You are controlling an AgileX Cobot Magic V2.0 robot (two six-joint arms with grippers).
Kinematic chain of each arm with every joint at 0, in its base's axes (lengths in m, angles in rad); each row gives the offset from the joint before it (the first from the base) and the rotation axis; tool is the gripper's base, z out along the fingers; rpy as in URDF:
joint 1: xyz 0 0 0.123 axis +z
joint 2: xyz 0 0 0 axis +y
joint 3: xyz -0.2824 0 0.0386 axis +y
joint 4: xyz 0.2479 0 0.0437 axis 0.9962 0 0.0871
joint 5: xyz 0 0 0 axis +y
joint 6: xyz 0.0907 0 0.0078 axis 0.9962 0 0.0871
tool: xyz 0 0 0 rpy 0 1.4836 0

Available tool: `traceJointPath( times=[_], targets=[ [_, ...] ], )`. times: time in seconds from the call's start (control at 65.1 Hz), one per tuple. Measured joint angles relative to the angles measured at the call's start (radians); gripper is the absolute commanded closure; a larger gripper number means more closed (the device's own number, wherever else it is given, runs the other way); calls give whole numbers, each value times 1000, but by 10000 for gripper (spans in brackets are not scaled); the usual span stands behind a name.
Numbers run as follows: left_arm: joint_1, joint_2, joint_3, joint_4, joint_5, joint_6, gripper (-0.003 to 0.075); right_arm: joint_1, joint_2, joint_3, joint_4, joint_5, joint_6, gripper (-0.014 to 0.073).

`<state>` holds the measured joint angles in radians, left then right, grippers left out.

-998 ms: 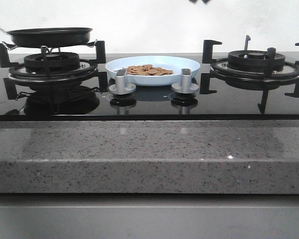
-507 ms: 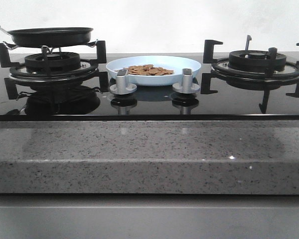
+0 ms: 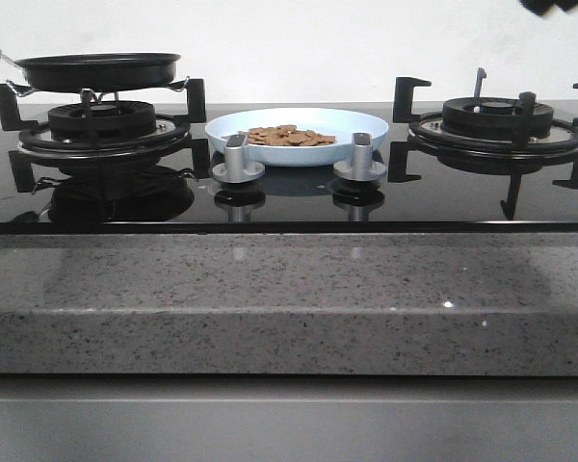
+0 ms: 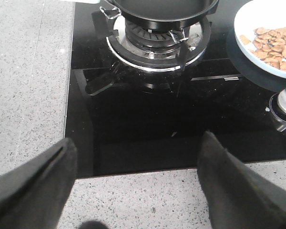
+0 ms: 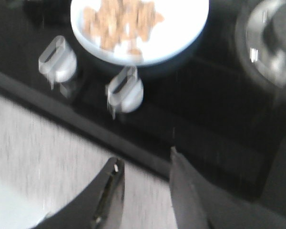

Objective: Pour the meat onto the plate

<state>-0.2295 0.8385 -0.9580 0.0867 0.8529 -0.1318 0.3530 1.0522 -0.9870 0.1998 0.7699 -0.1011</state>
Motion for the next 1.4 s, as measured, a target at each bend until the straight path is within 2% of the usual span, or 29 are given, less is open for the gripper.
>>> traceJointPath(
  times=[0.169, 0.338, 0.645, 0.922, 0.998, 1.106, 1.183, 1.29, 1.367, 1.398],
  targets=[
    [0, 0, 0, 0, 0, 0, 207, 0, -152, 156, 0, 0, 2, 320],
    [0, 0, 0, 0, 0, 0, 207, 0, -244, 228, 0, 0, 2, 320],
    [0, 0, 0, 0, -3, 0, 207, 0, -283, 242, 0, 2, 2, 320],
    [0, 0, 0, 0, -58, 0, 207, 0, -283, 242, 0, 2, 2, 320],
    [0, 0, 0, 0, -64, 0, 213, 0, -283, 242, 0, 2, 2, 344],
    [0, 0, 0, 0, -71, 0, 297, 0, -283, 242, 0, 2, 2, 453],
    [0, 0, 0, 0, -71, 0, 415, 0, -283, 242, 0, 2, 2, 544],
    [0, 0, 0, 0, -71, 0, 622, 0, -283, 242, 0, 0, 2, 659],
    [0, 0, 0, 0, -71, 0, 742, 0, -283, 242, 0, 0, 2, 662],
    [0, 0, 0, 0, -71, 0, 739, 0, -283, 242, 0, -2, 2, 665]
  ],
)
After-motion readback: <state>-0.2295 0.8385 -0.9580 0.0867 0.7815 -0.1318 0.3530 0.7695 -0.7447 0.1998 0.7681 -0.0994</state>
